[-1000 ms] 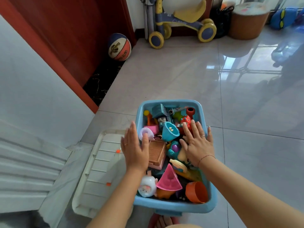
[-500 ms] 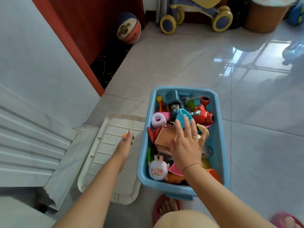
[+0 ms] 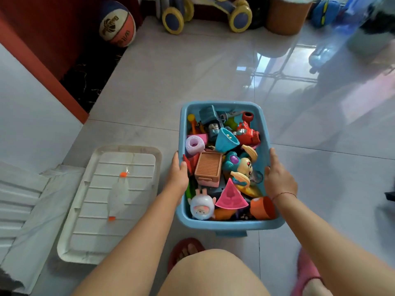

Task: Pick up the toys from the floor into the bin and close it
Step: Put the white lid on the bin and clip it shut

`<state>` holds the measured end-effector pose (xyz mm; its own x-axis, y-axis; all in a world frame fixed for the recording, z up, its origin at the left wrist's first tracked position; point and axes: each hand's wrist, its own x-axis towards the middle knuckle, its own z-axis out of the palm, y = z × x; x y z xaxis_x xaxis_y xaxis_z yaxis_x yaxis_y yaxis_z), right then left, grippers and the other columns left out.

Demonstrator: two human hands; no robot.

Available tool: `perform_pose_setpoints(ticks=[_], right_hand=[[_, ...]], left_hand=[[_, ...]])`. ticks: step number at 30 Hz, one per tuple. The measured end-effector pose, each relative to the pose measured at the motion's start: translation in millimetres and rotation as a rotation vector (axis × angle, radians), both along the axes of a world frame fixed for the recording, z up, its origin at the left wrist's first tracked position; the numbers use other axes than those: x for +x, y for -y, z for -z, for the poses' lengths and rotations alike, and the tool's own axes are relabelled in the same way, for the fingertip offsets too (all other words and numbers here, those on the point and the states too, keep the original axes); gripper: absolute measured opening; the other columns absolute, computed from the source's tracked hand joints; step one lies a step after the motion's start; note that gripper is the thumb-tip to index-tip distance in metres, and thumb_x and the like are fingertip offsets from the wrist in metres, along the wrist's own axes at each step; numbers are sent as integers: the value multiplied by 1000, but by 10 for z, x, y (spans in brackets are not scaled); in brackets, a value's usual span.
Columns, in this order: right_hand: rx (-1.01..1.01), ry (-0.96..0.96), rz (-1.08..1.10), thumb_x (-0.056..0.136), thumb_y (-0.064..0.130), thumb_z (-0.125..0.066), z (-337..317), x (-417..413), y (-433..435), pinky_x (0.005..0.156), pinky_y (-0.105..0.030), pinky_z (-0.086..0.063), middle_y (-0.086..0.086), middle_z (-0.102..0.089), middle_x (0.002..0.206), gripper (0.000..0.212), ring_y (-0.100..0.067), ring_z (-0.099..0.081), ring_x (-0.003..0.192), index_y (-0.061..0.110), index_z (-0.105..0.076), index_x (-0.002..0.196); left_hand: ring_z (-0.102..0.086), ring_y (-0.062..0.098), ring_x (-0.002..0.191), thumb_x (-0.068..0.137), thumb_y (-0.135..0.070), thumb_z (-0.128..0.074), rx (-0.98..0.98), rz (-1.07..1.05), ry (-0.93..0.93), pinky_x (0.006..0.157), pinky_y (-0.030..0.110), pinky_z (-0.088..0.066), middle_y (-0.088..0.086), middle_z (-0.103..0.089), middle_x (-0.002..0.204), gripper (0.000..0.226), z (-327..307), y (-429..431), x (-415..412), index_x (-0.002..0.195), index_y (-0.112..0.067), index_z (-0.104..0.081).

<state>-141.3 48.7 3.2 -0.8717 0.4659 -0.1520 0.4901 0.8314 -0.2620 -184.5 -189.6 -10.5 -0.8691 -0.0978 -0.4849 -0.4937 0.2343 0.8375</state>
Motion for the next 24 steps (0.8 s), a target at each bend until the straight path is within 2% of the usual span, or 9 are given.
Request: perform_pose_setpoints(ticks=[3,6,9,12,14,16,18,21,24], right_hand=[[52,3,39,99,20,-36,7,108,-314,66,-38,-41,-21,-60,116,57,-41,-60,92,32,-13,150],[50,16,109,98,18,-36,21,245,-611,68,-40,-42,-25,-60,116,58,-43,-59,93,32,-15,150],[32,21,197,95,17,-39,12,300,-738,81,-46,-44,-28,-56,119,57,-46,-55,101,28,-22,148],[58,-106,267,92,16,-45,-149,160,-525,100,-50,-34,-24,-43,133,50,-45,-41,120,17,-38,142],[-37,-331,184,89,14,-48,-300,9,-101,107,-46,-29,-20,-38,140,48,-39,-36,126,11,-44,137],[-167,-505,-28,87,11,-49,-399,-81,528,111,-41,-28,-18,-37,141,47,-34,-35,130,8,-47,133],[-302,-550,-317,82,8,-51,-371,-78,1241,108,-39,-33,-19,-40,140,47,-34,-39,128,6,-50,129],[-342,-380,-715,75,6,-56,-99,-5,2133,105,-42,-38,-22,-42,141,53,-39,-45,124,8,-52,128],[-379,91,-818,87,15,-51,326,27,2572,116,-39,-21,-16,-11,157,60,-36,-21,141,19,-32,143]], left_hand=[[-25,23,142,103,-24,-26,34,75,32,113,40,-26,3,-22,157,52,8,-304,0,151,-29,-8],[-26,23,142,103,-22,-29,37,197,52,114,40,-26,3,-22,156,55,-22,-578,29,151,-29,-4],[-32,23,139,102,-24,-34,85,276,107,113,44,-31,3,-25,155,58,-28,-669,47,151,-30,-5],[-29,21,141,101,-29,-37,94,264,123,113,39,-27,3,-23,157,61,-10,-477,32,151,-26,-3],[-28,19,141,101,-27,-38,55,161,106,111,33,-25,4,-25,156,61,51,-170,-12,152,-20,-6],[-34,22,138,99,-25,-40,-77,20,88,109,31,-27,7,-32,153,58,180,293,-50,151,-15,-14],[-39,27,134,98,-27,-41,-226,-120,105,109,35,-30,10,-38,149,56,345,849,-68,148,-13,-22],[-38,32,135,97,-32,-42,-394,-241,179,110,39,-31,16,-35,150,58,620,1709,-44,147,-9,-24],[-34,33,137,96,-31,-42,-523,-259,314,113,42,-29,15,-31,152,58,885,2392,100,148,-11,-24]])
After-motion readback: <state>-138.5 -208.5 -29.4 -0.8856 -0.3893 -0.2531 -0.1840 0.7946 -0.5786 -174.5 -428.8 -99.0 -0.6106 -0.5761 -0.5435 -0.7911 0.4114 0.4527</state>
